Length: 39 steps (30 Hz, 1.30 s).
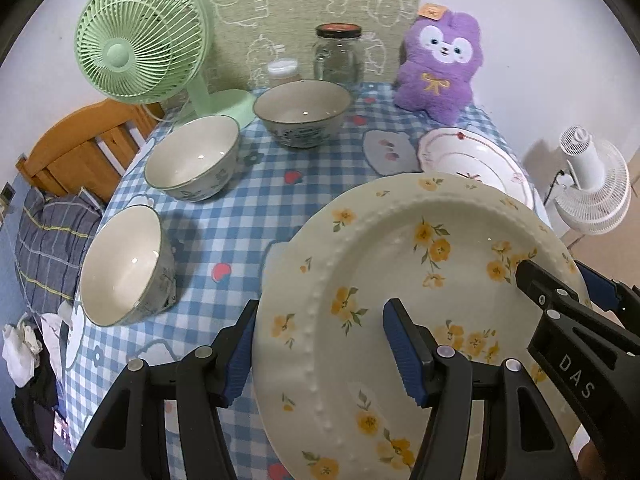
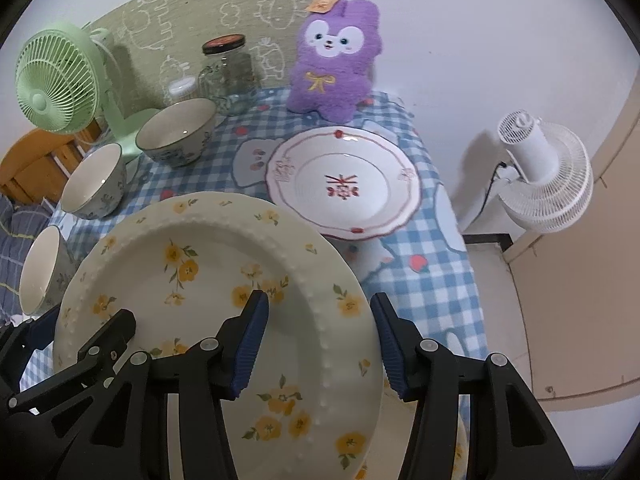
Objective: Organize plates and bowls
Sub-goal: 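Lift the beaded-rim plate off the cloth with both tools, then carry the beaded-rim plate with both tools toward the white fan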
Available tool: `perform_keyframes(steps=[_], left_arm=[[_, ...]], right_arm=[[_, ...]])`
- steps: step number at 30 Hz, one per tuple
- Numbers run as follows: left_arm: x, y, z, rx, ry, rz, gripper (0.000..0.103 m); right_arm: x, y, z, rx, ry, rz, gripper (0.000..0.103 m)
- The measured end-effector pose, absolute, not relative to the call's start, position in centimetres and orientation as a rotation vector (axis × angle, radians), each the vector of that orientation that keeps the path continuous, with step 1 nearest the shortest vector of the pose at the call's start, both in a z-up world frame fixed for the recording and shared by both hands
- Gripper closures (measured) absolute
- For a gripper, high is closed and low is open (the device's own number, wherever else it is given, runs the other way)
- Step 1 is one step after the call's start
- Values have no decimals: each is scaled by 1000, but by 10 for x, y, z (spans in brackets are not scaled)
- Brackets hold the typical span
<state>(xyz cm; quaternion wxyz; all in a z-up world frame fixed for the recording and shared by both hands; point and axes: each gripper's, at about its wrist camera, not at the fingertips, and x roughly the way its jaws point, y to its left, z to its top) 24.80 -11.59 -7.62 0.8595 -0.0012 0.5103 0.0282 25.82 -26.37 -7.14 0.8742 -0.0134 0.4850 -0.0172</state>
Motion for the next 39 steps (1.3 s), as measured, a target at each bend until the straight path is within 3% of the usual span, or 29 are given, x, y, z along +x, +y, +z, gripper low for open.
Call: perform_keyframes(steps=[39], left_arm=[[180,-206,-120,54,1152,-30,40]], right_arm=[[178,-352,-120,8,1108,-116,47]])
